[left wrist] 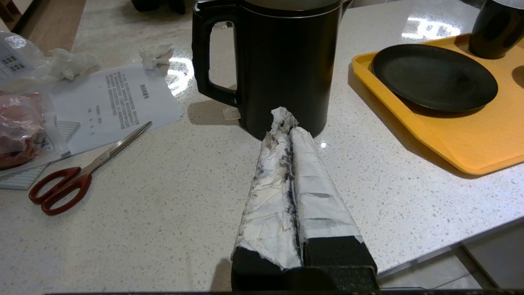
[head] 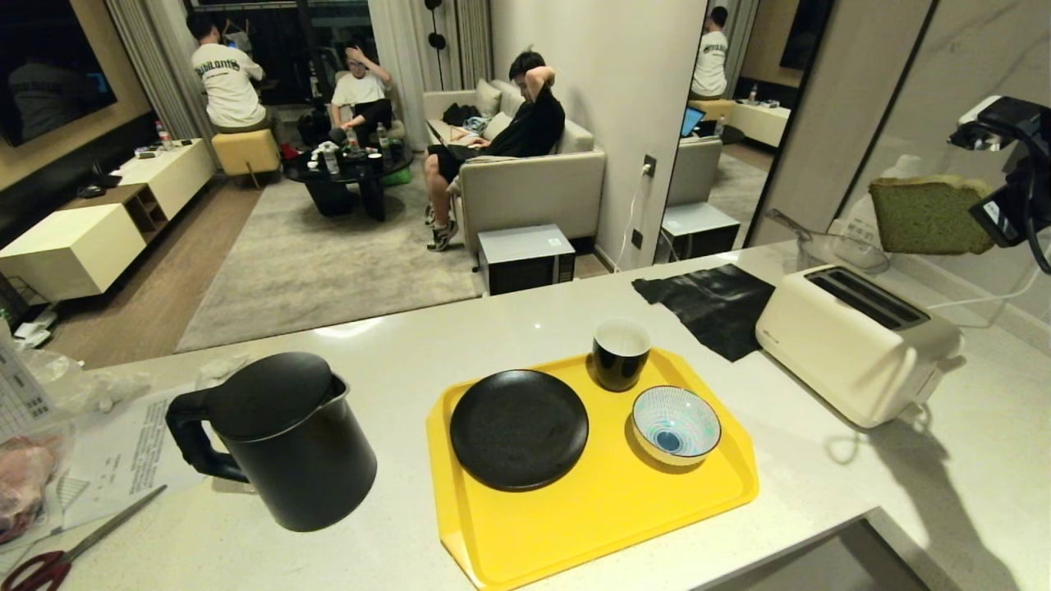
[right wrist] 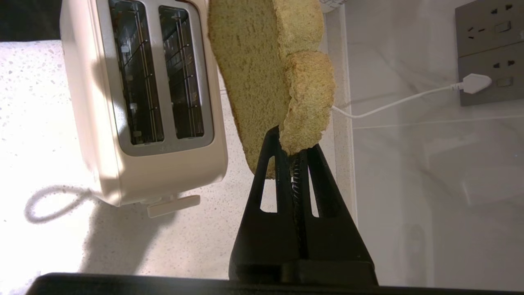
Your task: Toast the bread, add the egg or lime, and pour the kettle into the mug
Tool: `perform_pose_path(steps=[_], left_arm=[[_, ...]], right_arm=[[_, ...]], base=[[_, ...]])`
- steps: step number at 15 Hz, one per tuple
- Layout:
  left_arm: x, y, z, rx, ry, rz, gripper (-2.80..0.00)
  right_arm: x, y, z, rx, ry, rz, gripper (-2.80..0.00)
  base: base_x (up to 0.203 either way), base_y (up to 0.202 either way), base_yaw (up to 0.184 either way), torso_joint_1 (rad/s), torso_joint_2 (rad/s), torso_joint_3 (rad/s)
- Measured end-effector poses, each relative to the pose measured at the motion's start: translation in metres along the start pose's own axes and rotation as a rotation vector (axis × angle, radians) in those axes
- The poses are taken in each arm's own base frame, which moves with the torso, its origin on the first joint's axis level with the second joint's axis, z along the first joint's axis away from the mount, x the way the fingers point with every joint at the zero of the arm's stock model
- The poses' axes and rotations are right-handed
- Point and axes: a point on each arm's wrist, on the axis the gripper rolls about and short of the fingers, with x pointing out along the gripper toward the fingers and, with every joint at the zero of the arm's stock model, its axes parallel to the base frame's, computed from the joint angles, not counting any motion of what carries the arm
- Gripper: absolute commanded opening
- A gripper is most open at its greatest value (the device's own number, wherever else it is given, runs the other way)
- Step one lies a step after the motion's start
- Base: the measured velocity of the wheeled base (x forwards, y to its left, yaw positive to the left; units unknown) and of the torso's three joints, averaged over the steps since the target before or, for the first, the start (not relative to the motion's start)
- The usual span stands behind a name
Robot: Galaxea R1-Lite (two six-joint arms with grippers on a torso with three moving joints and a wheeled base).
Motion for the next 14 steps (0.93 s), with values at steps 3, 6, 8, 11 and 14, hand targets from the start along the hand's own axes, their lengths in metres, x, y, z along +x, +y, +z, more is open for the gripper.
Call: perform_pose_path(steps=[3, 6, 8, 11, 14], left_arm=[[0.000, 0.000, 0.000, 0.000, 0.000, 0.000, -2.80], [0.000, 0.000, 0.000, -0.003, 0.001, 0.000, -2.80], [0.000, 0.000, -0.001, -0.004, 0.002, 0.000, -2.80], [0.000, 0.000, 0.000, -0.003, 0.002, 0.000, -2.80], [0.000, 0.000, 0.000, -0.002, 0.002, 0.000, -2.80]], right_arm=[[-0.003, 0.002, -0.003, -0.005, 0.029, 0.023, -2.80], [-0.007, 0.003, -0.008, -0.024, 0.077, 0.057, -2.80], [-0.009, 0.002, -0.010, -0.024, 0.086, 0.059, -2.80], [-0.010, 0.000, -0.012, -0.021, 0.094, 0.056, -2.80], [-0.011, -0.001, -0.016, -0.020, 0.120, 0.069, -2.80]], base=[[0.000, 0.000, 0.000, 0.003, 0.00, -0.132], [0.000, 0.000, 0.000, 0.004, 0.00, -0.059], [0.000, 0.000, 0.000, 0.000, 0.00, 0.000], [0.000, 0.000, 0.000, 0.000, 0.00, 0.000], [0.000, 0.000, 0.000, 0.000, 0.00, 0.000]])
